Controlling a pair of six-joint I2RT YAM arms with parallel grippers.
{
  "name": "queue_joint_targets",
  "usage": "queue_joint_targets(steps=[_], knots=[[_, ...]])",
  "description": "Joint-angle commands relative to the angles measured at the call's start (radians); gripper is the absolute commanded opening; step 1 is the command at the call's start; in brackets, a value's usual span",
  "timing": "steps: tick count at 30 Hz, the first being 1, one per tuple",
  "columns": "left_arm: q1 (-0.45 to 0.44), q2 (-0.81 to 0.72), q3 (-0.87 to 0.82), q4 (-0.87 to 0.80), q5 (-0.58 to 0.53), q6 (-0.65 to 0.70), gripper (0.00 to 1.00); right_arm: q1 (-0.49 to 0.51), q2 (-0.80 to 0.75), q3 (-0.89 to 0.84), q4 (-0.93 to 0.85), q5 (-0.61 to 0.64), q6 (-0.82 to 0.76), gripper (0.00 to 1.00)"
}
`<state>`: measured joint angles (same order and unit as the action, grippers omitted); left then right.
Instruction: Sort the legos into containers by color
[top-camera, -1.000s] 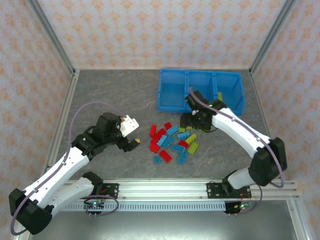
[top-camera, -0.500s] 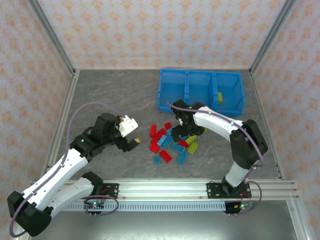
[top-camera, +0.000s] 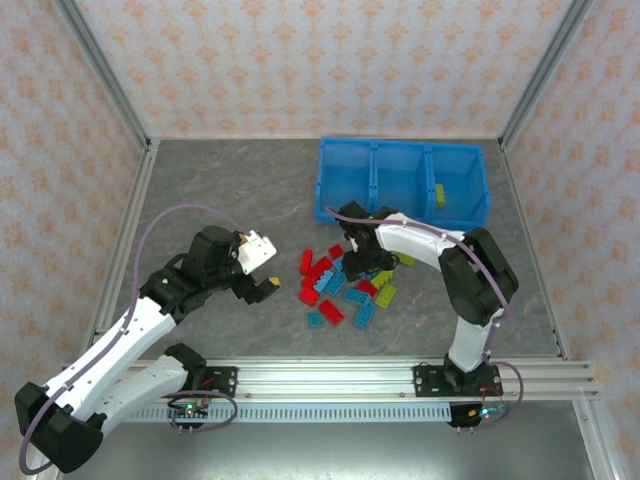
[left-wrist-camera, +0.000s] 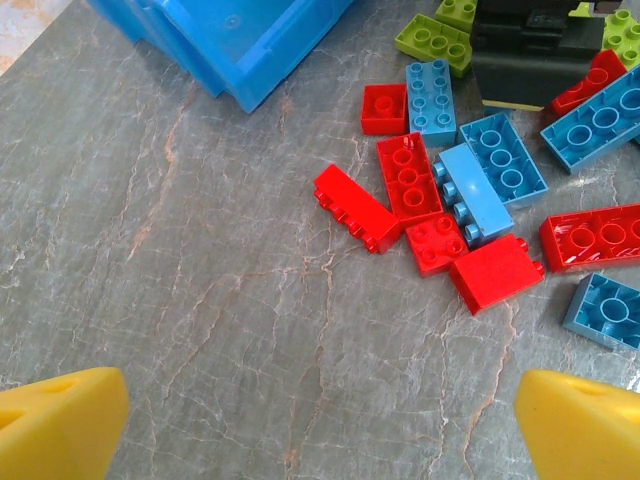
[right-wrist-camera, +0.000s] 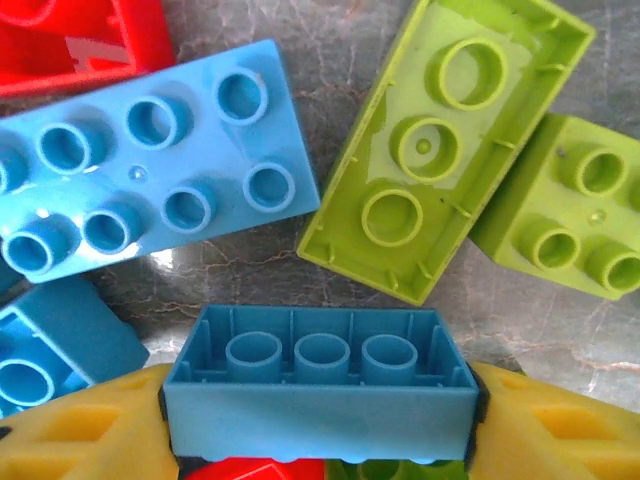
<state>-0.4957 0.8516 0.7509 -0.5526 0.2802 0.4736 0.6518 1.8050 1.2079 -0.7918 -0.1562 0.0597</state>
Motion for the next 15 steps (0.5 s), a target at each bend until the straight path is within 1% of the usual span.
queue_joint_targets(steps=[1, 4, 7, 9, 11, 13, 15], knots=[[-0.001, -0.006, 0.013, 0.003, -0.003, 0.019, 1.0, -0.001, -0.051, -0.008, 0.011, 0.037, 0.035, 0.61], [0.0, -0.007, 0.013, 0.003, -0.003, 0.019, 1.0, -0.003, -0.139, -0.01, 0.01, 0.096, 0.069, 0.55], [0.0, -0.008, 0.013, 0.003, -0.004, 0.019, 1.0, -0.013, -0.251, 0.008, 0.021, 0.176, 0.11, 0.55], [-0.001, -0.006, 0.014, 0.005, -0.001, 0.019, 1.0, -0.038, -0.321, 0.03, 0.048, 0.247, 0.143, 0.55], [0.0, -0.004, 0.015, 0.004, -0.001, 0.018, 1.0, -0.085, -0.373, 0.049, 0.094, 0.326, 0.187, 0.55], [0.0, -0.006, 0.016, 0.003, -0.002, 0.018, 1.0, -0.145, -0.388, 0.062, 0.153, 0.382, 0.218, 0.57], [0.0, -0.009, 0.014, 0.006, -0.005, 0.015, 1.0, -0.214, -0.353, 0.093, 0.195, 0.384, 0.23, 0.57]])
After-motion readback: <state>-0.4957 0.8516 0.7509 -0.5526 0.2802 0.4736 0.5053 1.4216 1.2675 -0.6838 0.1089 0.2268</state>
